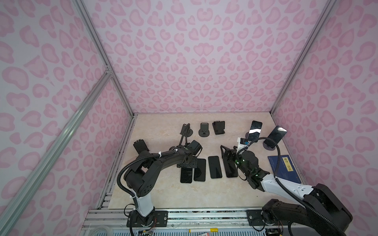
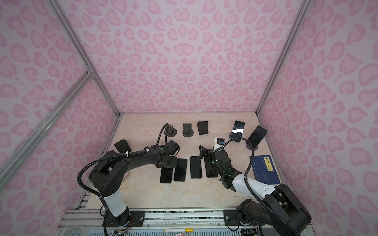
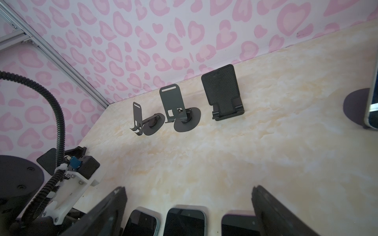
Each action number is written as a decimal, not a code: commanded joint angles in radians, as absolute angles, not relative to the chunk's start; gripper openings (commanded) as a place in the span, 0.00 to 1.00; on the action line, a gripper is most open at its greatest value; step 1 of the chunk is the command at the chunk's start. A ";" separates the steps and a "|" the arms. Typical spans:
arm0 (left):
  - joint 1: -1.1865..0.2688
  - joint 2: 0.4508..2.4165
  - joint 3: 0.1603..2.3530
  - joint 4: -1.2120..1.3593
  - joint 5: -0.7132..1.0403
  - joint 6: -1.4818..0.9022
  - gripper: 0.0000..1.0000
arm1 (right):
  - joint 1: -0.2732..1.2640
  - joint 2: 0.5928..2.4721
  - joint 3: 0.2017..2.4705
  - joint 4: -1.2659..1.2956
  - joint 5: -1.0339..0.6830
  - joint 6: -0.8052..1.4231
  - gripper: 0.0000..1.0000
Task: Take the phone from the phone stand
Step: 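Lower the black phone flat onto the table beside the flat phones, then open the left gripper and release the black phone on the table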
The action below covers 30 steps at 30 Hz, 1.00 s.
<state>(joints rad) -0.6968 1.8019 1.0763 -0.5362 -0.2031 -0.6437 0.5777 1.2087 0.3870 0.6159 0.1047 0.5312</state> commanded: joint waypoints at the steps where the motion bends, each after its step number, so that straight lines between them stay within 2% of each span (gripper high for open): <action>1: -0.698 1.811 1.072 -0.529 -0.224 -0.653 0.79 | 0.578 1.210 0.387 0.624 0.113 0.534 0.98; 16: -0.697 1.762 1.092 -0.525 -0.230 -0.611 0.87 | 0.578 1.190 0.384 0.609 0.141 0.532 0.99; 21: -0.697 1.707 1.133 -0.560 -0.276 -0.569 0.93 | 0.577 1.190 0.383 0.608 0.145 0.532 0.99; 30: -0.697 1.585 1.129 -0.536 -0.271 -0.503 0.98 | 0.577 1.191 0.384 0.597 0.163 0.538 0.99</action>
